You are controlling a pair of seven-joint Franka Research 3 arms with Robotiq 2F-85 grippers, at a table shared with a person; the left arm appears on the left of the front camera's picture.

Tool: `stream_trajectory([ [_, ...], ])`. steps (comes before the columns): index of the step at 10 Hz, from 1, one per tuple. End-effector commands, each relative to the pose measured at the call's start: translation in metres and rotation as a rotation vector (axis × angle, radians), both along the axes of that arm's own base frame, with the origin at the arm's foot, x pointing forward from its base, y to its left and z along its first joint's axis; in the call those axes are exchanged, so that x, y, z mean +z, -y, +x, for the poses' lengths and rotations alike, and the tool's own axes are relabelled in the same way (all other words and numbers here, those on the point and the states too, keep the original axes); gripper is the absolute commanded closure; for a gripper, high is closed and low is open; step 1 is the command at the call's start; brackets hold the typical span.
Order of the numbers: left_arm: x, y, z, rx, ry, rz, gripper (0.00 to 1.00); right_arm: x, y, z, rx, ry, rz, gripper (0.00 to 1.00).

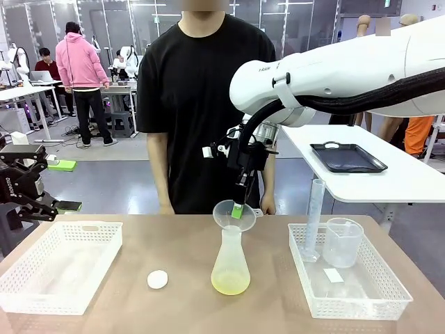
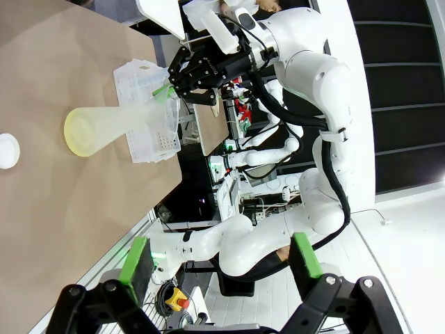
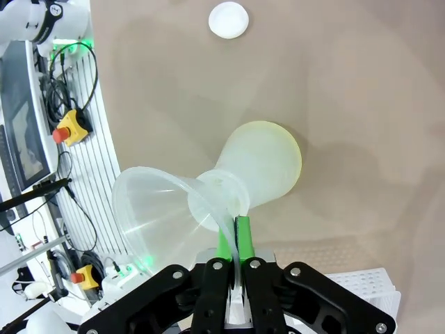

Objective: Prepare the solutions needed for the experiment.
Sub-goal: Once the solution is in the Big flask , pick up the Plastic Funnel and place it back into the right Organizing basket.

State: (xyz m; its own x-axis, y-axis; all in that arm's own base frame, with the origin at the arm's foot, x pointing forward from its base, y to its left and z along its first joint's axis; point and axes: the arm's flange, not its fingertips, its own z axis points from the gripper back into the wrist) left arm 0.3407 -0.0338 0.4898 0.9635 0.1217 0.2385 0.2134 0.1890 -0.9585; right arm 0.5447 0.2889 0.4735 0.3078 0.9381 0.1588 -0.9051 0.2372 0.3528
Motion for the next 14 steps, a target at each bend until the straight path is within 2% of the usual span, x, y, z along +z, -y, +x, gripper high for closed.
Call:
stream_trajectory([
  [1, 0.003, 0.001, 0.001, -0.003, 0.004, -0.025, 0.0, 0.007, -0.001, -0.002, -0.021, -0.002, -0.013, 1.0],
  [5, 0.003, 0.001, 0.001, -0.003, 0.004, -0.025, 0.0, 0.035, 0.003, -0.011, -0.017, -0.017, 0.018, 1.0],
  [8, 0.003, 0.001, 0.001, -0.003, 0.004, -0.025, 0.0, 0.074, 0.008, -0.019, -0.034, -0.019, 0.007, 1.0],
  [10, 0.003, 0.001, 0.001, -0.003, 0.004, -0.025, 0.0, 0.108, 0.014, -0.024, -0.109, -0.058, -0.012, 1.0],
  [11, 0.003, 0.001, 0.001, -0.003, 0.004, -0.025, 0.0, 0.121, 0.018, -0.026, -0.108, -0.037, -0.022, 1.0],
  [14, 0.003, 0.001, 0.001, -0.003, 0.004, -0.025, 0.0, 0.138, 0.041, -0.024, -0.141, -0.033, -0.025, 1.0],
])
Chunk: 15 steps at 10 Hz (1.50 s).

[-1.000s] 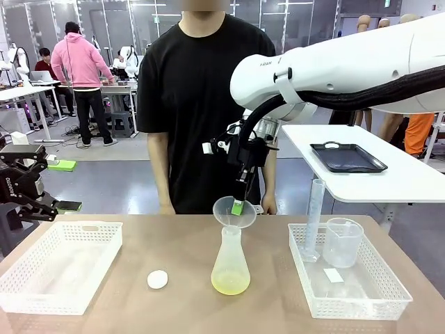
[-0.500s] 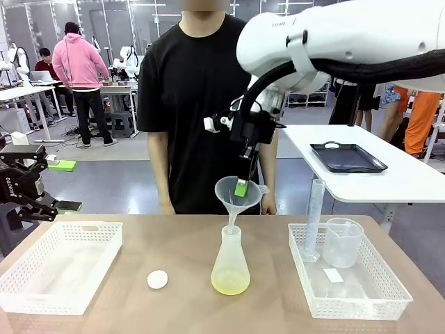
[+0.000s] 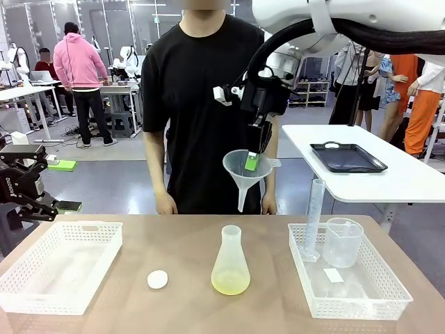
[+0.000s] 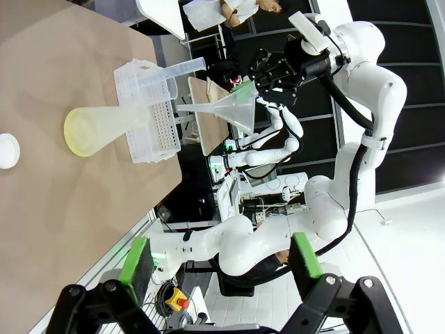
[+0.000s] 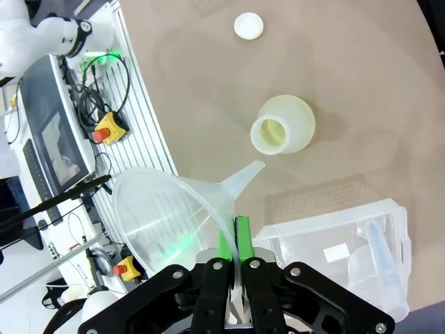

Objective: Prepare the solutions needed for the experiment.
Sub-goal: Once the solution is in the Big flask , pick up the Plastic Funnel and place it back into the right Organizing basket.

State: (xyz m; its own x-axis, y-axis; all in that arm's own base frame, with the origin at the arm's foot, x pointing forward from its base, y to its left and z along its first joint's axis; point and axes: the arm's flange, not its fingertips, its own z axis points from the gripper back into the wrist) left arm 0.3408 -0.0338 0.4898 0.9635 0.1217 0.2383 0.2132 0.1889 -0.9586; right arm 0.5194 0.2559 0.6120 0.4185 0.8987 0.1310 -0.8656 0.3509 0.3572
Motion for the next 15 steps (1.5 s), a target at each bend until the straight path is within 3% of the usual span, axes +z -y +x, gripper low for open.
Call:
stream_trajectory([
  [1, 0.003, 0.001, 0.001, -0.003, 0.004, -0.025, 0.0, 0.0, 0.024, 0.003, -0.064, -0.005, -0.005, 1.0],
  [9, 0.003, 0.001, 0.001, -0.003, 0.004, -0.025, 0.0, -0.033, 0.211, -0.024, -0.404, -0.076, -0.044, 1.0],
  [12, 0.003, 0.001, 0.001, -0.003, 0.004, -0.025, 0.0, -0.059, 0.224, -0.035, -0.458, -0.094, -0.072, 1.0],
  [15, 0.003, 0.001, 0.001, -0.003, 0.004, -0.025, 0.0, -0.102, 0.222, -0.043, -0.534, -0.046, -0.116, 1.0],
])
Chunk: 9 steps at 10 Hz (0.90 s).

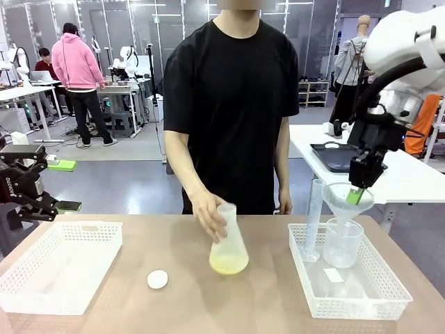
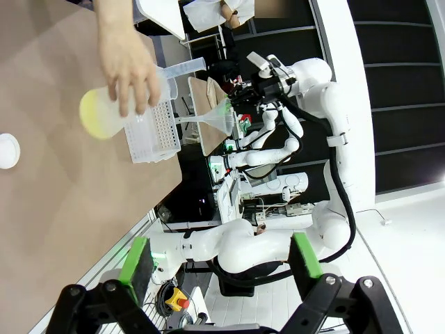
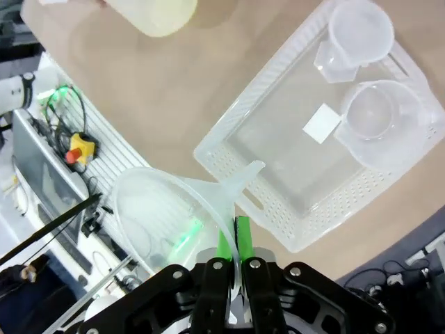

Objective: Prepare the solutions needed for the experiment.
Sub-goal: Once the solution is in the Big flask , pick up the Plastic Funnel and place it back into the right Organizing basket.

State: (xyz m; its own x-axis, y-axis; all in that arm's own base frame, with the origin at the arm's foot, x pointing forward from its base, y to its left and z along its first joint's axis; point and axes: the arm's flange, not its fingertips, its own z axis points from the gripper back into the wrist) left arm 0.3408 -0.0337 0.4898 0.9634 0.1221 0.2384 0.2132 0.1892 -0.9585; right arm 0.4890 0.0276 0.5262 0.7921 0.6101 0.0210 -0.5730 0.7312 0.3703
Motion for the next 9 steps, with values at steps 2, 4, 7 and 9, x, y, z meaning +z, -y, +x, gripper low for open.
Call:
stream_trajectory([
  [2, 0.003, 0.001, 0.001, -0.003, 0.004, -0.025, 0.0, -0.044, -0.004, -0.015, -0.1, -0.008, -0.075, 1.0],
  [4, 0.003, 0.001, 0.001, -0.003, 0.004, -0.025, 0.0, -0.066, 0.001, -0.019, -0.14, -0.045, -0.062, 1.0],
  [7, 0.003, 0.001, 0.001, -0.003, 0.004, -0.025, 0.0, -0.088, 0.007, -0.022, -0.194, -0.075, -0.083, 1.0],
  [9, 0.003, 0.001, 0.001, -0.003, 0.004, -0.025, 0.0, -0.095, 0.007, -0.023, -0.204, -0.105, -0.077, 0.78],
])
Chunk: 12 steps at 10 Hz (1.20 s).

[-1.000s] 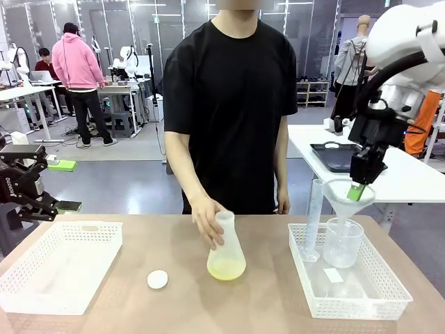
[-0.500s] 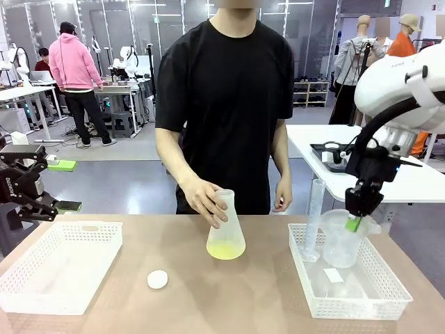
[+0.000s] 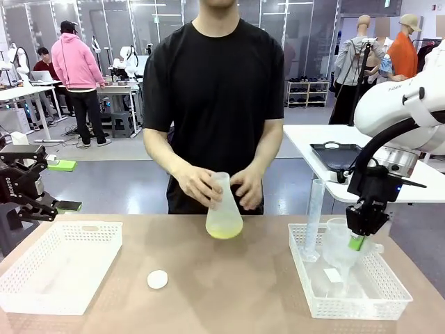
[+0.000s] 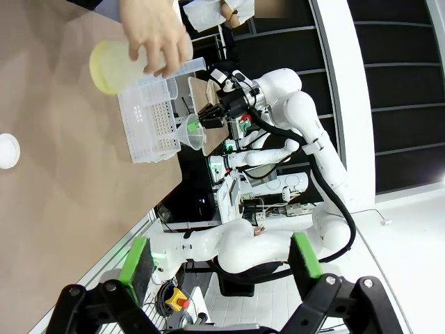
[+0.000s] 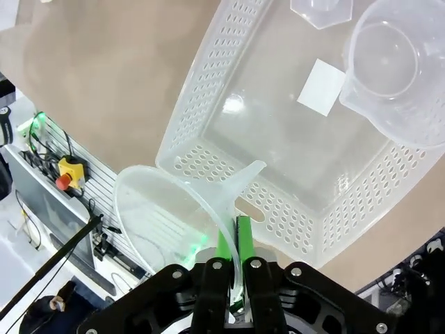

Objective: Prepare the solutions needed for the experiment.
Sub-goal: Once the solution is in the Big flask , pick up the Plastic Funnel and place it back into the right Organizing basket.

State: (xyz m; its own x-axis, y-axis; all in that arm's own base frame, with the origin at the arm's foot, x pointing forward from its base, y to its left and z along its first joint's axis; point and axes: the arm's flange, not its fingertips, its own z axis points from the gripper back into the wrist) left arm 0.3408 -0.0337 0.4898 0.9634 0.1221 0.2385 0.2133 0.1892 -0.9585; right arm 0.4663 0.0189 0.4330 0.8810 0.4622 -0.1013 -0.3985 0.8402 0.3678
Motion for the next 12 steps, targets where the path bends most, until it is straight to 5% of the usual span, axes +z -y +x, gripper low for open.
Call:
stream_trajectory([
  [1, 0.0028, 0.0013, 0.0006, -0.003, 0.004, -0.025, 0.0, -0.0035, -0.0017, -0.0009, -0.038, -0.012, -0.013, 0.78],
  [2, 0.0028, 0.0013, 0.0006, -0.003, 0.004, -0.025, 0.0, -0.0047, -0.0011, -0.0013, -0.044, -0.012, -0.014, 0.58],
  [3, 0.0028, 0.0013, 0.0006, -0.003, 0.004, -0.025, 0.0, -0.0059, 0.0001, -0.002, -0.049, -0.012, -0.024, 0.76],
  [4, 0.0028, 0.0013, 0.0006, -0.003, 0.004, -0.025, 0.0, -0.0067, 0.0016, -0.0031, -0.049, -0.013, -0.028, 0.38],
  [5, 0.0028, 0.0013, 0.0006, -0.003, 0.004, -0.025, 0.0, -0.0074, 0.003, -0.0034, -0.056, -0.014, -0.028, 0.56],
  [6, 0.0028, 0.0013, 0.0006, -0.003, 0.004, -0.025, 0.0, -0.0099, 0.0028, -0.0028, -0.051, -0.034, -0.041, 0.18],
  [12, 0.0028, 0.0013, 0.0006, -0.003, 0.004, -0.025, 0.0, -0.0045, 0.0012, -0.0017, -0.024, -0.017, -0.006, 0.18],
])
